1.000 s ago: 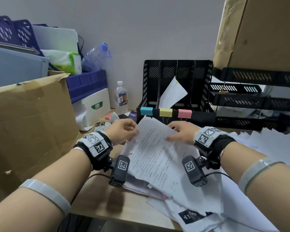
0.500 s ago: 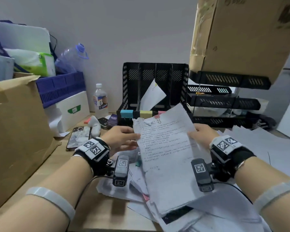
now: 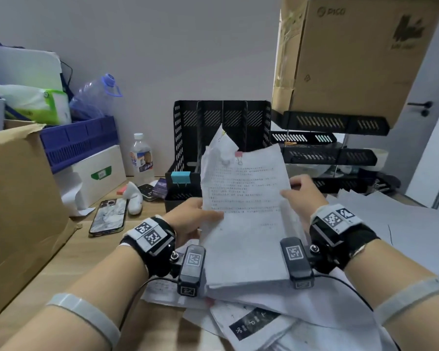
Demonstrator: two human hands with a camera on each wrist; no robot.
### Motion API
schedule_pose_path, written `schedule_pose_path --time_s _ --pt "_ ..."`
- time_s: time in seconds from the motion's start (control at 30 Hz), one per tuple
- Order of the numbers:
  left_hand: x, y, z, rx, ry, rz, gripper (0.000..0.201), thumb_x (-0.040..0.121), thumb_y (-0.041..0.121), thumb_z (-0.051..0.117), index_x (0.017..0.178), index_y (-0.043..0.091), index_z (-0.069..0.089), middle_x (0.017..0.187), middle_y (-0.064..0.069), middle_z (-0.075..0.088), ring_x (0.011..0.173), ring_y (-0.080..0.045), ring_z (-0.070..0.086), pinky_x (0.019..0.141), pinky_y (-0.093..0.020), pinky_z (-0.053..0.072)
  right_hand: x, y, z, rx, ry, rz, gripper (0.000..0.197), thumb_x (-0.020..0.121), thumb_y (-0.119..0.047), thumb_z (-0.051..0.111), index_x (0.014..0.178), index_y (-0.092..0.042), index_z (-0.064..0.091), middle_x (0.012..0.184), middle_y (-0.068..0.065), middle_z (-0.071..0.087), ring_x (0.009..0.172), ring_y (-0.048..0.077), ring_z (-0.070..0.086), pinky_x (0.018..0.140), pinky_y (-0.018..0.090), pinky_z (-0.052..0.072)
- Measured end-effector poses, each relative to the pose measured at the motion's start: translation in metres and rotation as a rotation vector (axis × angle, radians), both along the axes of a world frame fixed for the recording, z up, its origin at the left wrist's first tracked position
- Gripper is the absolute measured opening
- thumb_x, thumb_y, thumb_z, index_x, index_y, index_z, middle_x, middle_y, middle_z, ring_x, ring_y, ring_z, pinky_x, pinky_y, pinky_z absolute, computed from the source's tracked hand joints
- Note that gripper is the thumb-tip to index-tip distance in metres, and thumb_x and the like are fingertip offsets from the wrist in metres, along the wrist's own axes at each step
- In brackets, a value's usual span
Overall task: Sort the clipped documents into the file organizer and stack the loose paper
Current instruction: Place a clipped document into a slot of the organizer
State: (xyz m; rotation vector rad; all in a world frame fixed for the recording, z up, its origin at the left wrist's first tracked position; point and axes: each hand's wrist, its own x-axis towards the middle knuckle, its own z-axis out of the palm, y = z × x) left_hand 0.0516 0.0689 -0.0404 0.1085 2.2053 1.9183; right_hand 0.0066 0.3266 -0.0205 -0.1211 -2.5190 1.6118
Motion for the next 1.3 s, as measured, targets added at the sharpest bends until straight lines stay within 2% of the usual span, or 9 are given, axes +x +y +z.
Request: schedule_pose_path --time_s 0.1,0.23,0.43,0.53,0.67,0.73,0.9,1.13,1.3 --pt "-0.009 0.008 0.020 -0.002 0.155 0.151 0.014 0.099 0.006 0.057 0.102 0.012 0.069 0.098 -0.007 0.074 0.080 -0.020 0.068 0.068 -0.036 0.059 0.010 -0.006 0.027 0.171 0.175 -0.122 0.038 0.083 -0.028 0.070 0.114 -0.023 0.047 0.122 0.004 0.043 0.105 0.025 0.056 0.094 0.046 0.052" --pt "-0.032 0.020 0.038 -0.151 0.487 0.308 0.023 0.100 0.010 0.051 0.096 -0.003 0.069 0.089 -0.016 0.071 0.078 -0.025 0.064 0.071 -0.041 0.056 0.027 -0.030 0.059 0.041 -0.068 0.335 0.066 0.079 -0.048 0.077 0.132 -0.025 0.046 0.124 0.002 0.058 0.105 0.021 0.064 0.081 0.040 0.060" --pt "-0.044 0.063 0.062 -0.513 0.772 0.155 0.043 0.093 0.015 0.050 0.130 0.032 0.065 0.082 0.016 0.070 0.074 -0.002 0.064 0.068 -0.018 0.051 0.010 -0.064 0.090 -0.012 -0.015 0.345 0.089 0.053 -0.067 0.079 0.121 -0.015 0.056 0.111 0.007 0.070 0.099 0.029 0.072 0.074 0.044 0.063" --pt "-0.052 0.066 0.062 -0.287 0.706 0.035 0.050 0.093 0.031 0.067 0.142 0.028 0.056 0.124 0.011 0.069 0.115 -0.008 0.066 0.093 -0.029 0.057 -0.012 -0.056 0.107 0.025 0.085 0.195 0.052 0.078 -0.046 0.060 0.123 -0.021 0.054 0.114 0.010 0.068 0.101 0.033 0.070 0.083 0.051 0.060" --pt "-0.070 0.059 0.063 -0.101 0.538 -0.044 0.054 0.098 0.040 0.061 0.148 0.025 0.048 0.142 0.001 0.061 0.121 -0.009 0.064 0.092 -0.030 0.059 -0.022 -0.043 0.129 -0.060 0.148 0.154 0.022 0.099 -0.007 0.042 0.113 -0.021 0.053 0.107 0.008 0.063 0.096 0.032 0.065 0.083 0.051 0.059" --pt "-0.085 0.053 0.059 -0.227 0.496 -0.002 0.053 0.101 0.039 0.054 0.150 0.021 0.046 0.146 0.001 0.057 0.128 -0.010 0.058 0.094 -0.016 0.051 -0.029 -0.038 0.137 -0.096 0.176 0.154 0.018 0.102 -0.006 0.044 0.114 -0.015 0.054 0.104 0.008 0.064 0.090 0.028 0.064 0.078 0.046 0.058" --pt "-0.112 0.041 0.052 -0.689 0.488 0.059 0.047 0.095 0.035 0.059 0.140 0.022 0.059 0.144 0.004 0.059 0.133 -0.015 0.054 0.106 -0.020 0.036 -0.057 -0.039 0.151 -0.091 0.264 0.140 0.021 0.098 -0.018 0.056 0.118 -0.014 0.058 0.118 0.010 0.067 0.102 0.030 0.068 0.086 0.044 0.057" --pt "-0.140 0.022 0.047 -0.556 0.459 0.218 0.051 0.092 0.017 0.058 0.143 0.016 0.053 0.141 -0.002 0.059 0.117 -0.021 0.064 0.085 -0.023 0.049 -0.097 -0.065 0.147 0.077 0.304 0.067 0.034 0.095 -0.022 0.053 0.126 -0.009 0.058 0.122 0.015 0.065 0.110 0.033 0.063 0.101 0.045 0.049" --pt "-0.156 0.010 0.034 -0.474 0.436 0.235 0.067 0.084 0.025 0.060 0.149 0.025 0.044 0.145 -0.005 0.054 0.128 -0.020 0.057 0.105 -0.034 0.050 -0.113 -0.071 0.155 0.237 0.279 -0.016 0.034 0.096 -0.013 0.046 0.125 0.001 0.055 0.123 0.023 0.060 0.114 0.039 0.059 0.095 0.038 0.046"
